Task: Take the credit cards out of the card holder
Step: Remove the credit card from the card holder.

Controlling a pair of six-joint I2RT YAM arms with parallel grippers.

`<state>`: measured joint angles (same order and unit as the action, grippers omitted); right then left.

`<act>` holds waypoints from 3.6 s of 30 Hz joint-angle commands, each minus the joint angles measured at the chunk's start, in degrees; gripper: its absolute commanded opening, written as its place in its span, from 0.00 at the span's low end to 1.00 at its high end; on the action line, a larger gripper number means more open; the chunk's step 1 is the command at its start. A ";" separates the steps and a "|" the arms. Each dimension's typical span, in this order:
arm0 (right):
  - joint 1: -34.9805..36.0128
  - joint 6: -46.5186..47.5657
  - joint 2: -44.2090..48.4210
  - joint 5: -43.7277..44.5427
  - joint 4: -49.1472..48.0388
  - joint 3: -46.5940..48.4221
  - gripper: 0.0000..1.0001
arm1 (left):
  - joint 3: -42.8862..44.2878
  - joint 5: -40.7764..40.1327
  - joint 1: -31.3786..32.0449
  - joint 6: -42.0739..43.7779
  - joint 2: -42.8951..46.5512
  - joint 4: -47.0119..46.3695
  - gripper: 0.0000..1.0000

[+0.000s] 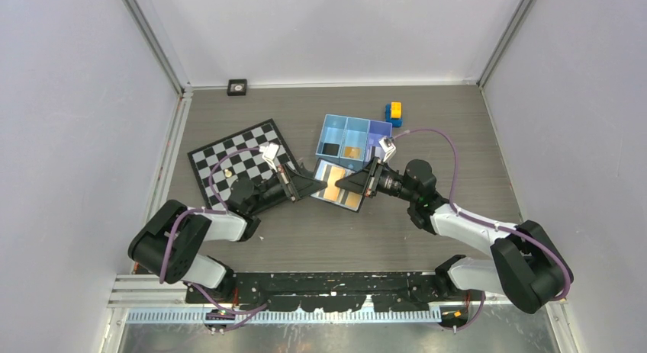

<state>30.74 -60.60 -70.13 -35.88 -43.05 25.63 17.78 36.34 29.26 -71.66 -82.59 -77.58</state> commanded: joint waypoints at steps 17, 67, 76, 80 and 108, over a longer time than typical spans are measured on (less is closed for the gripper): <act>0.37 0.98 0.38 -1.30 -2.50 0.48 0.15 | 0.54 -0.19 -1.05 -0.92 0.37 -4.42 0.00; 0.31 2.27 -0.76 -0.66 1.22 1.57 0.08 | -0.61 0.35 -3.49 -1.80 2.30 -4.42 0.00; 0.37 0.41 -2.19 -1.37 -2.41 1.15 0.33 | 0.83 0.90 -0.69 -1.20 1.61 -4.42 0.00; 0.36 0.60 -1.62 -1.08 -2.10 1.00 0.15 | 0.54 0.27 -0.52 -0.85 1.93 -4.42 0.00; -4.84 18.12 6.48 21.03 45.95 16.40 0.01 | -5.17 -16.88 -8.86 15.16 32.05 35.66 0.00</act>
<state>26.83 -46.39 -64.53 -21.43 -6.42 36.34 11.86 25.30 20.64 -63.22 -57.56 -54.19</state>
